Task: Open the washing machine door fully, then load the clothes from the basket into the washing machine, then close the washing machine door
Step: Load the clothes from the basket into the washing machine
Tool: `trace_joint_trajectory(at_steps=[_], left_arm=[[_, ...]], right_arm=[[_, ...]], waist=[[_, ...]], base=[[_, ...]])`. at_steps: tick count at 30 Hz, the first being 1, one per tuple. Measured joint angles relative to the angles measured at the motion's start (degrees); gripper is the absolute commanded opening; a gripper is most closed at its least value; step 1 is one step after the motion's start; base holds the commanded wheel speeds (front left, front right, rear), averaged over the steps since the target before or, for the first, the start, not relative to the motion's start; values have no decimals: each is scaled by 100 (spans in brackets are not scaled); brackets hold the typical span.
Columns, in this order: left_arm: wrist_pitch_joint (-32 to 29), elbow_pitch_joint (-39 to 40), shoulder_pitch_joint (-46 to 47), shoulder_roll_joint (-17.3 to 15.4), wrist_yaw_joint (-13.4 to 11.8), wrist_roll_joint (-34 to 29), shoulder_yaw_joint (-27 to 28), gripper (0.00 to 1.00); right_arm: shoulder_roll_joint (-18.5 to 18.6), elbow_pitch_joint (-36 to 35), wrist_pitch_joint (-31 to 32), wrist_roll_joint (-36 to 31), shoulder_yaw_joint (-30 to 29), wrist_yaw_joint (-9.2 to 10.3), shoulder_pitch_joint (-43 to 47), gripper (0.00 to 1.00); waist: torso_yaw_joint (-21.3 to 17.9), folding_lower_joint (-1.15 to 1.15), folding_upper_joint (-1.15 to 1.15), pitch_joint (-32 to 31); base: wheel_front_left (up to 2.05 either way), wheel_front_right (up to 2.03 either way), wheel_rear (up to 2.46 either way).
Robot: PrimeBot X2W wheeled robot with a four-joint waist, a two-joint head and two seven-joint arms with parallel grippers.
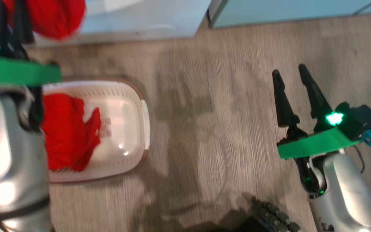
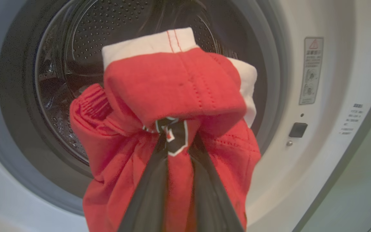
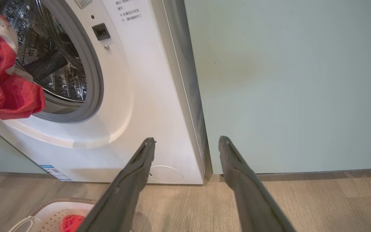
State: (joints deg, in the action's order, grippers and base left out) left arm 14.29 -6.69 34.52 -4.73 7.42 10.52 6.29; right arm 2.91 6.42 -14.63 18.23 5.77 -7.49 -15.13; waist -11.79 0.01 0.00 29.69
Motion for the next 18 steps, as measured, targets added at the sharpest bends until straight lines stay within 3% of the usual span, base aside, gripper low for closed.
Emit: trace_joint_trajectory(at_steps=[10,18], left_arm=[[44,-1043,2160,-878,0,-60,-79,0],[-236,-2330,4274,-1683,2,-176,-803,0]], right_arm=[[0,-215,0,153,163,0,-450,100],[0,-356,0,256,303,0,-611,100]], waist=[[-304,0,0,1041],[-587,0,0,1748]], base=[[0,0,0],[0,0,0]])
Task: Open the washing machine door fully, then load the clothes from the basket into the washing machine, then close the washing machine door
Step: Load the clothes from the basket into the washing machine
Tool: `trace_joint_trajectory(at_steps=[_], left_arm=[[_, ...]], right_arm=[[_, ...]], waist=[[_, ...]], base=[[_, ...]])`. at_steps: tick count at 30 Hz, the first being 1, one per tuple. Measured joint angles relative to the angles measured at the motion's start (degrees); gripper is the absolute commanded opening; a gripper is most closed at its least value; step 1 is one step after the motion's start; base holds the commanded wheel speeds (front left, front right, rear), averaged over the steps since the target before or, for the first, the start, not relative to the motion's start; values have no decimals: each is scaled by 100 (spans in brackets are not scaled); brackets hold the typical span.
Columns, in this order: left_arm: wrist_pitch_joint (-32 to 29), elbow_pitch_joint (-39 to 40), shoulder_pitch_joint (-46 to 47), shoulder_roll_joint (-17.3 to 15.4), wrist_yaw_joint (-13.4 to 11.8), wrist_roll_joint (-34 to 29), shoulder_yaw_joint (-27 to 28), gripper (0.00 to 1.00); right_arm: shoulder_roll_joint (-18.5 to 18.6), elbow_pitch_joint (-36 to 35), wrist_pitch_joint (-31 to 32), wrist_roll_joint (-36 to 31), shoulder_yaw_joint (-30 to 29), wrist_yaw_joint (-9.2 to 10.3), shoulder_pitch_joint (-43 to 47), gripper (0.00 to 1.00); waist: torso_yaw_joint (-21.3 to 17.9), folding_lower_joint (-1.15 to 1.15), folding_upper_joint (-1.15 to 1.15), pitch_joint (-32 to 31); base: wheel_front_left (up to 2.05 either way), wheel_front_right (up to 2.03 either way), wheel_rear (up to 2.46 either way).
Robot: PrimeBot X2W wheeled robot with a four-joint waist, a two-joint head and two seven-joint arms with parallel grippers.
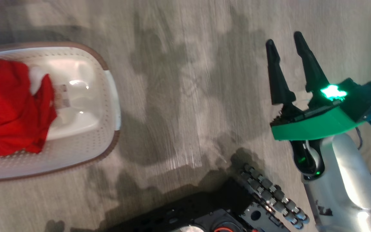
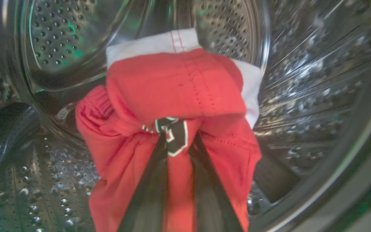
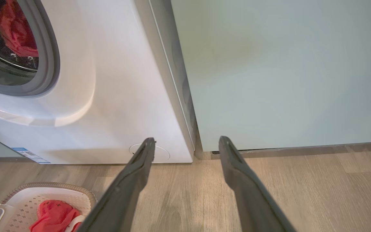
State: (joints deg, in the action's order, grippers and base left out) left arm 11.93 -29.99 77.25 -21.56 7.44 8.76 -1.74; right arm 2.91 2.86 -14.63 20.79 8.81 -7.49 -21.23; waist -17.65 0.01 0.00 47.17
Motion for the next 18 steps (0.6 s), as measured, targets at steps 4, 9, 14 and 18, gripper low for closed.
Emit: trace_joint_trajectory(at_steps=[4,9,14,18], left_arm=[[-255,-591,687,-372,0,-14,-383,0],[-413,-1321,1308,-542,0,31,-631,0],[-413,-1873,1712,-653,0,-29,-831,0],[-261,-2394,1900,-676,-5,-29,-922,0]], right_arm=[[-1,-10,0,167,156,0,-171,100],[-2,-8,0,339,391,0,-325,100],[-2,-5,0,452,467,0,-406,100],[-2,-3,0,503,489,0,-406,100]], waist=[[-179,-1,0,241],[-377,-1,0,439],[-510,-1,0,541],[-600,-1,0,560]], base=[[0,0,0],[0,0,0],[0,0,0],[0,0,0]])
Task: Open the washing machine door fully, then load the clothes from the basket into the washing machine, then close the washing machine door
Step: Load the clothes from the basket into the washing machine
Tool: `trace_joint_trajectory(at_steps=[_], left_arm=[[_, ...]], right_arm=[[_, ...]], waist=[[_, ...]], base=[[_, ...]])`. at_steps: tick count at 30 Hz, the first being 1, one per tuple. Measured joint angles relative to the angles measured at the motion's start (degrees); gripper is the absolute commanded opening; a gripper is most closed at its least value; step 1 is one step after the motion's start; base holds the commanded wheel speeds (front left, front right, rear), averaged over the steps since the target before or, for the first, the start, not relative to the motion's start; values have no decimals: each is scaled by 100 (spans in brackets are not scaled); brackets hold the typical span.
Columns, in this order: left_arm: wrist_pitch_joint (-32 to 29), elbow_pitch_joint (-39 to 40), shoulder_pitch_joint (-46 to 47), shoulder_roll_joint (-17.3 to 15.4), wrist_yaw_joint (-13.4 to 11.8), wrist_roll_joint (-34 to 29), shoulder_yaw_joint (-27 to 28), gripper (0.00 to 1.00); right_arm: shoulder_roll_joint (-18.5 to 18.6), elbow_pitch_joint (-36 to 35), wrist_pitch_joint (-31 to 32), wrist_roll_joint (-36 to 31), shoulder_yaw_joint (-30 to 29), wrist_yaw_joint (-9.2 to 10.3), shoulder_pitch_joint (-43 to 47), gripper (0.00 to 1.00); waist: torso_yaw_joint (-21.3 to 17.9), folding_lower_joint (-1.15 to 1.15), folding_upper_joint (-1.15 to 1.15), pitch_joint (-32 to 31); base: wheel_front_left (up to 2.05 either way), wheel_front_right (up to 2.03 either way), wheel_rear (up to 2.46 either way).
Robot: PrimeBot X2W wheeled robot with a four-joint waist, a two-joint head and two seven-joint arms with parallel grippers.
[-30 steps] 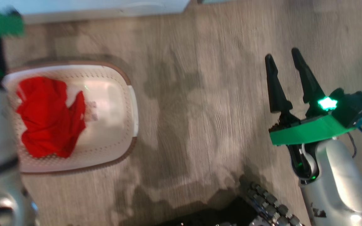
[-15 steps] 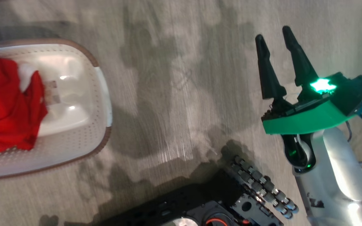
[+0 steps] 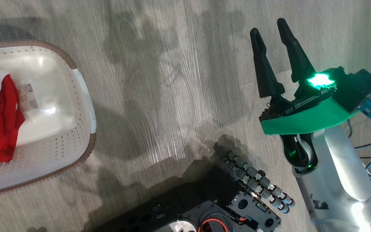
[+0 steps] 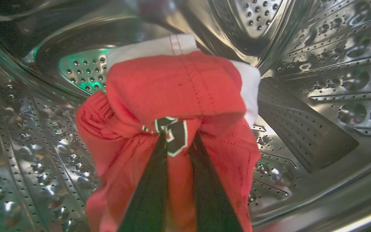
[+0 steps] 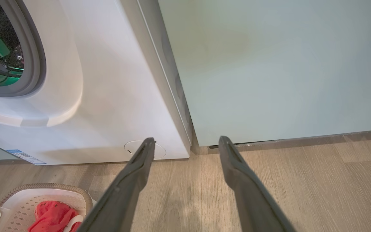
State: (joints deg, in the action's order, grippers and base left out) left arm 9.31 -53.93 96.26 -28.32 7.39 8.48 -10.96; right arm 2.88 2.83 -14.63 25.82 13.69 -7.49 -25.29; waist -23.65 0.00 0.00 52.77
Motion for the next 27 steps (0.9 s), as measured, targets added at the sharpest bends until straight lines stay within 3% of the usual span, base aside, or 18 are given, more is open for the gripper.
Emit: trace_joint_trajectory(at_steps=[2,3,4,19,27], left_arm=[[67,-154,82,-13,-1,0,2,4],[118,-221,129,-16,-2,0,-3,44],[146,-285,170,-19,-2,0,-7,98],[490,-742,193,170,1,104,-209,100],[520,-619,-536,455,3,354,-248,100]], right_arm=[[0,0,0,0,0,0,0,100],[0,1,0,0,-1,0,-2,100],[0,5,0,0,-3,0,-2,100],[0,54,0,-74,-96,0,-13,100],[1,127,0,-279,-246,0,-12,100]], waist=[[-16,0,0,-6],[-17,0,0,-8],[-15,0,0,-12],[182,0,0,-334],[359,0,-1,-775]], base=[[0,0,0],[0,0,0],[0,0,0],[0,0,0],[0,0,0]])
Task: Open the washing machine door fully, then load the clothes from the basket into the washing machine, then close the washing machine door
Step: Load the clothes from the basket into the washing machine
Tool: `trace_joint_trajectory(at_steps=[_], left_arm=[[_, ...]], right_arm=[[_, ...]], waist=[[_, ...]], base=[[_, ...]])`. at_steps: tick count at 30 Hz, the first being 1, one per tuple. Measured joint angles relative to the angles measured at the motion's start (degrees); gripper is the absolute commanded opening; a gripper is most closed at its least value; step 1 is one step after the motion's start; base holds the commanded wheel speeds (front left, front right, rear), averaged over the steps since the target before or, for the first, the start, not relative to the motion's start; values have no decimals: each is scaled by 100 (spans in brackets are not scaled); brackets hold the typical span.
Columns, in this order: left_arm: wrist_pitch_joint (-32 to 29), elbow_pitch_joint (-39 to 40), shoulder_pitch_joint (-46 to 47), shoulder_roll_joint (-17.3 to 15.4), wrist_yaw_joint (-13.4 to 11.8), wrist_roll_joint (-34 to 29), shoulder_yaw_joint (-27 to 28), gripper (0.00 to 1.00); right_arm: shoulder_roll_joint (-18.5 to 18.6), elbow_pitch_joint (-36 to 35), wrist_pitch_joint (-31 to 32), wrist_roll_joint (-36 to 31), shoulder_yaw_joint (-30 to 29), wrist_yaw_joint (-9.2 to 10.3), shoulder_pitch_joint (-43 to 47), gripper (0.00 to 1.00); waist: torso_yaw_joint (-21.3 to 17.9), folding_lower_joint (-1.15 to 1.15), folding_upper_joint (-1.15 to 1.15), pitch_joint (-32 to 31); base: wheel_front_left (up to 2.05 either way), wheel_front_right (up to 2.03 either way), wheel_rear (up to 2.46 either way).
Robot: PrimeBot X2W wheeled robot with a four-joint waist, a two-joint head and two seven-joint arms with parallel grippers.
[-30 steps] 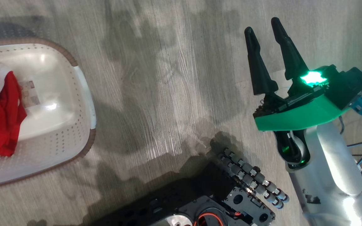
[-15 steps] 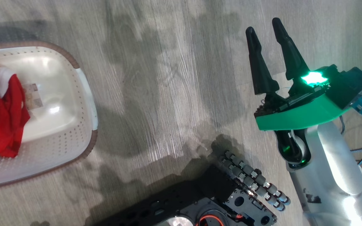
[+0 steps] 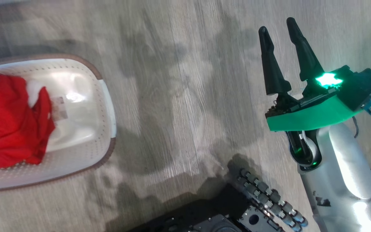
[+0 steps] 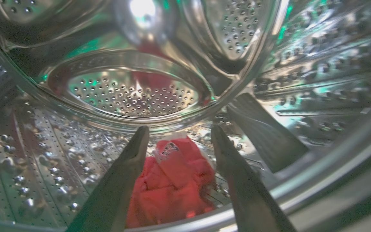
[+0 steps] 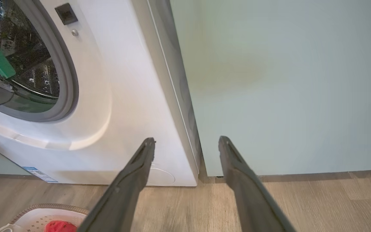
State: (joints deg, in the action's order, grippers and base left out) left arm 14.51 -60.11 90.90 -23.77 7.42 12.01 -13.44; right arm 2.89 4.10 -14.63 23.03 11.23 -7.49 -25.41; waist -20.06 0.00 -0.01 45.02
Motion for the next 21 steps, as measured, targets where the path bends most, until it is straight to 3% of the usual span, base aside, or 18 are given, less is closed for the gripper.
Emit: trace_joint_trajectory(at_steps=[10,21], left_arm=[[22,920,-1724,417,1,388,259,100],[22,2308,-4152,1203,1,501,493,100]], right_arm=[[0,137,0,-315,-247,0,83,100],[1,333,0,-698,-534,0,836,100]], waist=[[284,0,0,-841],[746,0,0,-2103]], base=[[0,0,0],[0,0,0]])
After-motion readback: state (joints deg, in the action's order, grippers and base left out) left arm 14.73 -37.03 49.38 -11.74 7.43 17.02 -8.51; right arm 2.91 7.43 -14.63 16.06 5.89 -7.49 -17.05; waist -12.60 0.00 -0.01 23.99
